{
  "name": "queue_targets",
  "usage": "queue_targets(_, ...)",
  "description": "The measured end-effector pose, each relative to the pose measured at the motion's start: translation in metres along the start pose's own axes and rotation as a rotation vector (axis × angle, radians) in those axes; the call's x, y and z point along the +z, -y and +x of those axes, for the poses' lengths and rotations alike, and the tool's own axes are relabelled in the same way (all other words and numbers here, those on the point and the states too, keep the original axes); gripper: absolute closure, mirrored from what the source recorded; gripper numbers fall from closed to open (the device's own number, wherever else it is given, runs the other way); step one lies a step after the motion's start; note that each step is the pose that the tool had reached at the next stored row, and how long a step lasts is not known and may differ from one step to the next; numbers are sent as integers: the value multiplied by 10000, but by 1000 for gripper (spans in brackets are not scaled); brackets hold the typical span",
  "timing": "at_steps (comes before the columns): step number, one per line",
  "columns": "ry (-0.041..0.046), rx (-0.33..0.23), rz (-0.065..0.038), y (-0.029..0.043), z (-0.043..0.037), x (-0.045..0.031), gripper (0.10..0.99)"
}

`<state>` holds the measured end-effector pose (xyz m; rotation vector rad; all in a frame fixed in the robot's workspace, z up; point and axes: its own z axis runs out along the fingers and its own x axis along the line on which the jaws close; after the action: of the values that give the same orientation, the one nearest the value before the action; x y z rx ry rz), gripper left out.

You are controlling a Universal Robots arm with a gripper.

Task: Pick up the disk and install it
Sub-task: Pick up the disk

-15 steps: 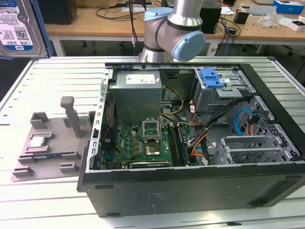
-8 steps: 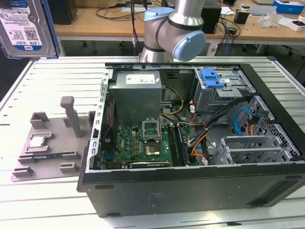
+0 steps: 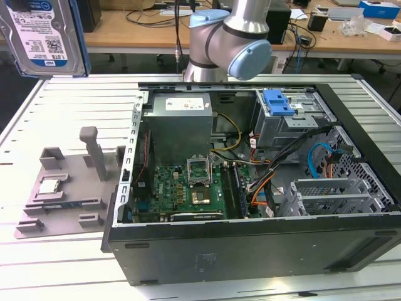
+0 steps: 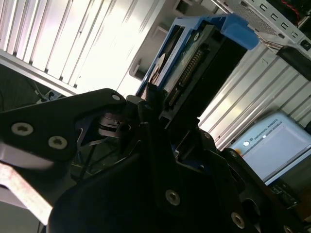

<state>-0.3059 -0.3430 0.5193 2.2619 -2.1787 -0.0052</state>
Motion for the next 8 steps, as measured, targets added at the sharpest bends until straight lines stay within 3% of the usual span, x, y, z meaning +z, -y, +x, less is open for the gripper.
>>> queue_targets(8,0,0,0,240,9,-1,722)
